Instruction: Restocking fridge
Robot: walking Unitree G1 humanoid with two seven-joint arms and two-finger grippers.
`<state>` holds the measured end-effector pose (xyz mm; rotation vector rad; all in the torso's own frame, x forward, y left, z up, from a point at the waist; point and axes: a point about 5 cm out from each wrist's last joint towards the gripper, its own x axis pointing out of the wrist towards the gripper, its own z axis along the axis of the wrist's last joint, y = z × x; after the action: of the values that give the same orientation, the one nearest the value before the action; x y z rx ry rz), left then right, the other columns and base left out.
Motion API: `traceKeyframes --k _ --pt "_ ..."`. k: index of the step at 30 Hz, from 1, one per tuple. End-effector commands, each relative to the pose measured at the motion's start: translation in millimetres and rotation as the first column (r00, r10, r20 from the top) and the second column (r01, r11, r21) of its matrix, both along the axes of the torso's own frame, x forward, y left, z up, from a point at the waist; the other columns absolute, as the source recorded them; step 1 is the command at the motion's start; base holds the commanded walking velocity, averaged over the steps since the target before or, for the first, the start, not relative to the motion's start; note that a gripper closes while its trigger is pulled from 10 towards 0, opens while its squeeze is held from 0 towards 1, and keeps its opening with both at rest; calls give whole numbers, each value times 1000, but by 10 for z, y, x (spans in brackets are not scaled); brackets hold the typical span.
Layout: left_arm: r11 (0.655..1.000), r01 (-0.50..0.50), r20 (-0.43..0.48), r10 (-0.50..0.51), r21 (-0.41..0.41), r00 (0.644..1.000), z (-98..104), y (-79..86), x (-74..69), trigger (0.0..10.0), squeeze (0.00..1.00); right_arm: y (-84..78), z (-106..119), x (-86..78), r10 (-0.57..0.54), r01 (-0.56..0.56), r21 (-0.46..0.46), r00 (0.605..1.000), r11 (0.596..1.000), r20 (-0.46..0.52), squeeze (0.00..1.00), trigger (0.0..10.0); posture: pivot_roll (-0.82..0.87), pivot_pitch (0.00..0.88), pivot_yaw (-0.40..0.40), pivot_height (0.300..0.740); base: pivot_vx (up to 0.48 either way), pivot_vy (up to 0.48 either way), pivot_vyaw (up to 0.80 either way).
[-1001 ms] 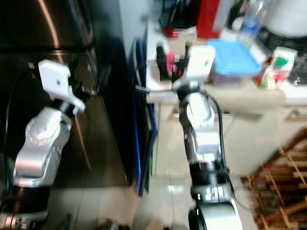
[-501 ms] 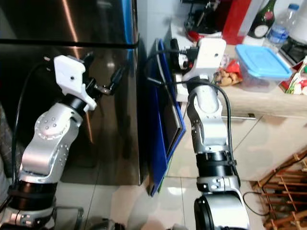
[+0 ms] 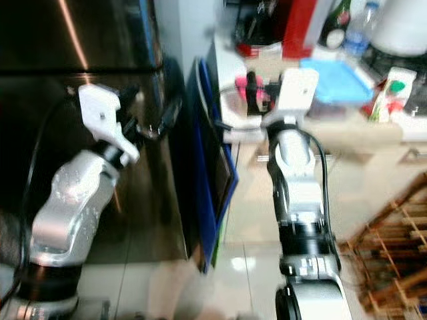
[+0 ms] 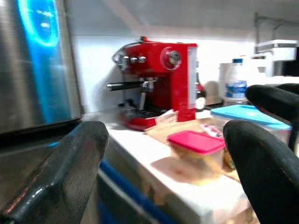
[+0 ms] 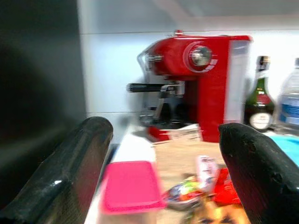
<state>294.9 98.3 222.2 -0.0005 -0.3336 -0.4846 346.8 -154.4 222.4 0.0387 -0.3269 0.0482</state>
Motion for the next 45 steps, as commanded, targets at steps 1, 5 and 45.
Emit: traceKeyframes --k 1,5,45 --pt "1000 -20 2 20 9 1000 16 64 15 10000 0 73 74 29 26 -26 -4 999 1000 20 55 10000 -56 33 25 740 472 0 0" --pt "1000 -21 42 22 -10 999 76 76 -27 10000 0 89 177 58 41 -41 2 998 999 40 55 10000 -42 35 18 740 240 0 0" --pt "990 80 -37 -77 114 996 135 167 -329 10000 0 50 363 606 -10 9 -29 1000 1000 -18 55 10000 133 162 24 740 0 0 0"
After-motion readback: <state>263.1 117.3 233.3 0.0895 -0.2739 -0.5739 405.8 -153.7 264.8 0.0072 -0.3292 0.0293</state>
